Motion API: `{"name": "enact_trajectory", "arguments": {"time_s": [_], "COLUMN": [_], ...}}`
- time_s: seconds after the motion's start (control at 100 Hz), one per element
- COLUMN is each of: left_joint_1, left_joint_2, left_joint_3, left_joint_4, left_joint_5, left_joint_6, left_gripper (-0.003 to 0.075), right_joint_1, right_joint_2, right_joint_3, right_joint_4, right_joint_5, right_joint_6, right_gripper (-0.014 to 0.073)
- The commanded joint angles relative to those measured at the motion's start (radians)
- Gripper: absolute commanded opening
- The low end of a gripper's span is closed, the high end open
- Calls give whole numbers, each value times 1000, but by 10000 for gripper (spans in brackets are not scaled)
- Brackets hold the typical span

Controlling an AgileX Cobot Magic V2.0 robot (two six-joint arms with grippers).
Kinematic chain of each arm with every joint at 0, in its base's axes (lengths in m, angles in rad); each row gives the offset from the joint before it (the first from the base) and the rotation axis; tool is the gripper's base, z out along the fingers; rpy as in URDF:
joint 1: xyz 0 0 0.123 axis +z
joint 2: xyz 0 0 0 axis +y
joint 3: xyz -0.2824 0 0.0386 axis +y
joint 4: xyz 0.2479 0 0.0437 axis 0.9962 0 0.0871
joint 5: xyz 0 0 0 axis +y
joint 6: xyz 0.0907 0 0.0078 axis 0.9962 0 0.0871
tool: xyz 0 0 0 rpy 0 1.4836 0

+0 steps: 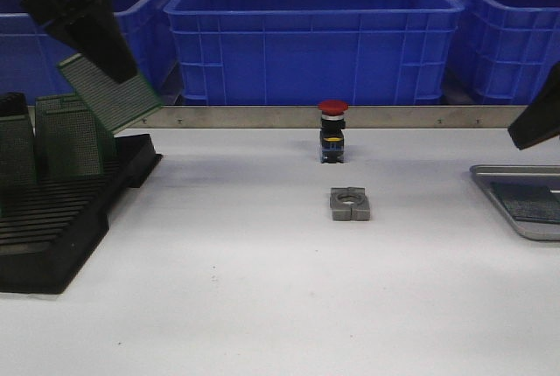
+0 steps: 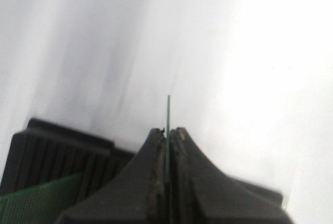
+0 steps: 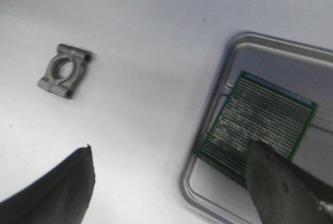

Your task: Place circuit board on tray

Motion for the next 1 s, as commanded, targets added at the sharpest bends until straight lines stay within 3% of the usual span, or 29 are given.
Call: {"name": "enact_trajectory", "arguments": {"time_s": [0.0, 0.14, 0.43, 0.71, 0.92, 0.99], "left_joint_1": [-20, -80, -233, -330, -340, -340], "left_joint_2": [-60, -60, -60, -60, -60, -60], "left_joint_3": [-29, -29, -29, -29, -29, -29], "left_joint_4": [-157, -241, -250, -270, -342, -342], "left_joint_5": [60, 60, 60, 49, 48, 48], "left_joint_6": [16, 84, 100, 100, 100, 100], "left_gripper": [-20, -20, -20, -20, -20, -20], "right_joint_1": [28, 101, 302, 444, 475, 475], "right_joint_2": [-72, -105, -106, -105, -105, -105], "right_joint_3": [-33, -33, -33, -33, -33, -33], "right_joint_4": [55, 100, 137, 256, 334, 334], "right_joint_5": [65, 120, 209, 128, 113, 113], "right_joint_6": [-108, -257, -521, -593, -620, -620], "right_gripper": [611, 611, 611, 611, 608, 568]}}
